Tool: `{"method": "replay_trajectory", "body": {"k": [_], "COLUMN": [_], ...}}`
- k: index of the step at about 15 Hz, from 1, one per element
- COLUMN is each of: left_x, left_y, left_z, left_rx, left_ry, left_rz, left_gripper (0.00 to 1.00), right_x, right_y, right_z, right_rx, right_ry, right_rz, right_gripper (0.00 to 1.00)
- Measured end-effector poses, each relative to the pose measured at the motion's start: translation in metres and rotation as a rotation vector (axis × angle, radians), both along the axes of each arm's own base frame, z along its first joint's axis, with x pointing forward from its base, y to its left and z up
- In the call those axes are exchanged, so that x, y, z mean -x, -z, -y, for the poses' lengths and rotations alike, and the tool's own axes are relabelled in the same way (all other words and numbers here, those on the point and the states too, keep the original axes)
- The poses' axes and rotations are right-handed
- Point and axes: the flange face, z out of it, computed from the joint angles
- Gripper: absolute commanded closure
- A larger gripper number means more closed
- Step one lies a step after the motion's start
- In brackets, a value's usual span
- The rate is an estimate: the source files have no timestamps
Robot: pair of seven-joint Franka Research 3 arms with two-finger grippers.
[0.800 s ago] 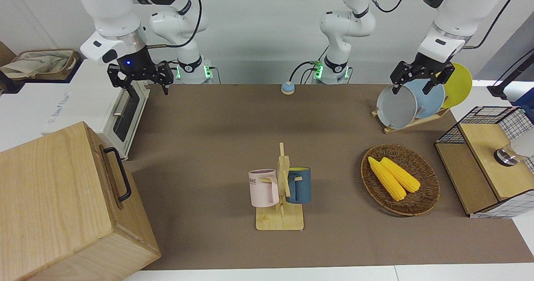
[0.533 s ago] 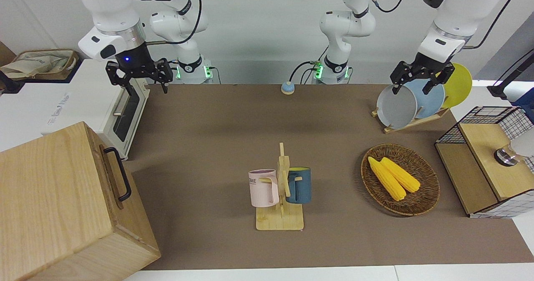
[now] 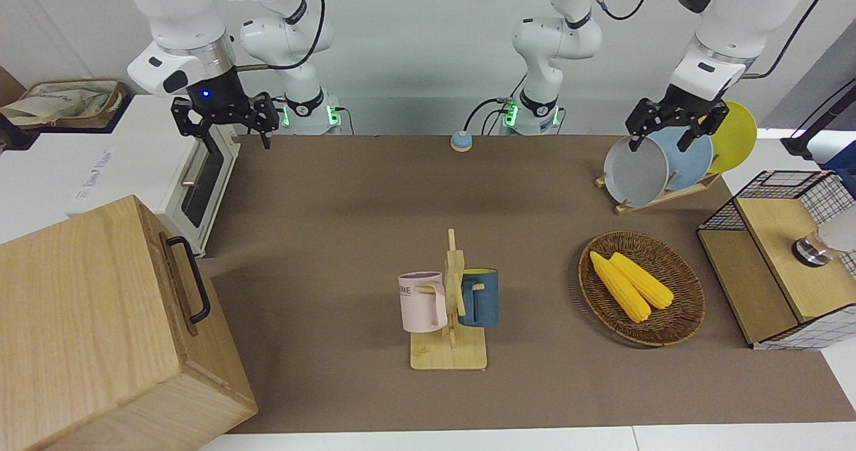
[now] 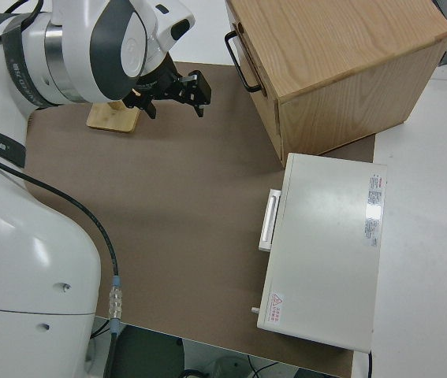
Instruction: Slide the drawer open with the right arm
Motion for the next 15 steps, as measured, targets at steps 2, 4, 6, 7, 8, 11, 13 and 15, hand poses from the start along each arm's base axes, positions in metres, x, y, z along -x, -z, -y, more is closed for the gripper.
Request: {"method": "replay_trajectory", "body": {"k": [2,4,6,7,8,11,13,15], "left_x": [0.0,0.0,0.0,0.0,0.0,0.0,0.0,0.0], "left_y": [0.0,0.0,0.0,0.0,0.0,0.0,0.0,0.0], "left_z": [0.0,0.0,0.0,0.0,0.0,0.0,0.0,0.0], "left_rx": [0.0,0.0,0.0,0.0,0.0,0.0,0.0,0.0], "left_ry": [0.0,0.0,0.0,0.0,0.0,0.0,0.0,0.0], "left_rz": [0.0,0.0,0.0,0.0,0.0,0.0,0.0,0.0], "left_gripper": [0.0,0.0,0.0,0.0,0.0,0.0,0.0,0.0], "right_x": [0.0016,0.0027,0.0029,0.0029,0.0029,0.0029,0.0022,0.0012], "right_y": [0.0013,0.0022,0.0023,0.0024,0.0024,0.0025,0.0035,0.0059], "right_z": [0.0,-0.0003,-0.001,-0.0011,-0.0012,-0.001,0.0004,-0.0037], "right_rx": [0.001,0.002,0.002,0.002,0.002,0.004,0.019,0.054], "right_ry": [0.0,0.0,-0.001,-0.002,-0.002,-0.002,-0.001,-0.012], "right_rz": [-0.015,-0.025,-0.026,-0.027,-0.027,-0.027,-0.028,-0.03], "right_gripper": [0.011,0.011,0.011,0.013,0.013,0.011,0.011,0.013]}}
